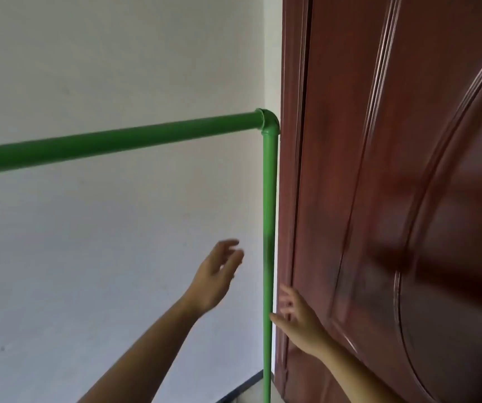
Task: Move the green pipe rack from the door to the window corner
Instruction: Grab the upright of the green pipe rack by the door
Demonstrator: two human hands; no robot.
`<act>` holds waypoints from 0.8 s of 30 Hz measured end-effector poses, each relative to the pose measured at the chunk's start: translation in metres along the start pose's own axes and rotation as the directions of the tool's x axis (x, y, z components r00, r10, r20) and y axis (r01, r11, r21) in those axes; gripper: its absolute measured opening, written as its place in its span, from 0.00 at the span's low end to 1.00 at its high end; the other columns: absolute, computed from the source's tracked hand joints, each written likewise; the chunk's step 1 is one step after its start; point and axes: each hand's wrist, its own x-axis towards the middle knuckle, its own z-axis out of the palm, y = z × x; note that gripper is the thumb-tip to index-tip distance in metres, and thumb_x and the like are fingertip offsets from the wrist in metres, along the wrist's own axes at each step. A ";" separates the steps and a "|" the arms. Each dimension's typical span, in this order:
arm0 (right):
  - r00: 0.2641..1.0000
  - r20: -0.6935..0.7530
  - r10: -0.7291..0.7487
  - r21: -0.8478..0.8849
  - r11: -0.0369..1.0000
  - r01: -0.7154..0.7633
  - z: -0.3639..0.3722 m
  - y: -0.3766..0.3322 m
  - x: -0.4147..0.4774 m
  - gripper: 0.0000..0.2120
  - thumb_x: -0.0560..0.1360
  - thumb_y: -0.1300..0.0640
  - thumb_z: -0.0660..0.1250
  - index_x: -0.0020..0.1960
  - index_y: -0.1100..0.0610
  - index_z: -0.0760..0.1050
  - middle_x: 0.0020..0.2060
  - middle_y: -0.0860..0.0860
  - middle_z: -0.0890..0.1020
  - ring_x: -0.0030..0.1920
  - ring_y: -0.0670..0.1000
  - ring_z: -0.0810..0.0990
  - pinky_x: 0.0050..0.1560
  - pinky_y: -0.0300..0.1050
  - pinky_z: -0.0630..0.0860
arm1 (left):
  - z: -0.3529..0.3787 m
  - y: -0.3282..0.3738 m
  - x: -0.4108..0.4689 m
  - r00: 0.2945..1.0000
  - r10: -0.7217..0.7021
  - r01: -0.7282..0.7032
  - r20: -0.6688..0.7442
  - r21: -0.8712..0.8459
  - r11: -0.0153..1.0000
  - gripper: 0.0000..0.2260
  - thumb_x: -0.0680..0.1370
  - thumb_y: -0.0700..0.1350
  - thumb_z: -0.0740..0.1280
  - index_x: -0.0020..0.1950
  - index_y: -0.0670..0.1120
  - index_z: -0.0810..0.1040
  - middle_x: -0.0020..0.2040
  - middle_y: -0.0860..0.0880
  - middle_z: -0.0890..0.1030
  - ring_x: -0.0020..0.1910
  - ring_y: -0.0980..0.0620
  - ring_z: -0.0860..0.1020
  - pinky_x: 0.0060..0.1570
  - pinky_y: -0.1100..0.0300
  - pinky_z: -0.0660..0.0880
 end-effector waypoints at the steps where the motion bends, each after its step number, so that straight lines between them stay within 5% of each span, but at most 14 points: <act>1: 1.000 -0.010 0.002 0.040 0.999 -0.001 0.001 -0.005 0.008 0.36 0.70 0.45 0.70 0.74 0.42 0.58 0.66 0.45 0.71 0.63 0.46 0.76 0.61 0.47 0.77 | 0.007 0.008 0.013 1.000 0.022 -0.022 0.001 -0.027 0.999 0.18 0.80 0.61 0.60 0.68 0.57 0.70 0.62 0.50 0.81 0.61 0.51 0.79 0.62 0.49 0.79; 5: 0.996 0.064 0.059 0.081 0.995 -0.064 0.011 -0.011 0.032 0.38 0.67 0.41 0.71 0.72 0.40 0.57 0.61 0.43 0.74 0.62 0.47 0.76 0.61 0.51 0.78 | 0.038 0.038 0.046 0.998 0.036 -0.034 0.044 -0.040 0.999 0.22 0.84 0.57 0.60 0.75 0.50 0.63 0.63 0.51 0.78 0.60 0.55 0.77 0.58 0.63 0.71; 9: 0.997 0.072 0.041 -0.046 0.998 -0.038 0.032 -0.007 0.040 0.31 0.74 0.49 0.68 0.71 0.50 0.56 0.63 0.49 0.76 0.64 0.52 0.77 0.58 0.47 0.75 | 0.066 0.032 0.052 0.999 0.019 -0.016 0.027 -0.098 0.995 0.14 0.85 0.55 0.57 0.62 0.45 0.71 0.47 0.46 0.75 0.45 0.54 0.74 0.48 0.60 0.72; 14: 1.000 0.003 -0.024 -0.126 0.992 0.024 0.051 -0.016 0.028 0.14 0.79 0.55 0.61 0.61 0.55 0.60 0.47 0.47 0.76 0.38 0.43 0.76 0.34 0.26 0.65 | 0.057 0.026 0.053 1.000 0.025 -0.024 0.004 -0.184 0.983 0.26 0.83 0.62 0.49 0.53 0.42 0.75 0.41 0.45 0.77 0.41 0.47 0.78 0.50 0.54 0.79; 19: 0.994 0.040 -0.105 -0.170 0.979 0.110 0.075 -0.036 0.001 0.12 0.81 0.53 0.57 0.62 0.54 0.61 0.31 0.46 0.70 0.27 0.45 0.72 0.24 0.32 0.67 | 0.032 0.023 0.024 0.987 0.113 -0.130 -0.111 -0.159 0.979 0.30 0.82 0.60 0.48 0.45 0.34 0.72 0.40 0.33 0.77 0.35 0.44 0.77 0.41 0.49 0.80; 24: 0.974 0.128 -0.187 -0.150 0.967 0.206 0.112 -0.054 -0.012 0.12 0.81 0.51 0.55 0.63 0.52 0.60 0.43 0.55 0.80 0.37 0.55 0.80 0.33 0.44 0.74 | -0.012 0.013 -0.007 0.965 0.150 -0.177 -0.213 -0.110 0.978 0.33 0.81 0.61 0.47 0.40 0.33 0.72 0.34 0.33 0.76 0.34 0.38 0.77 0.36 0.53 0.77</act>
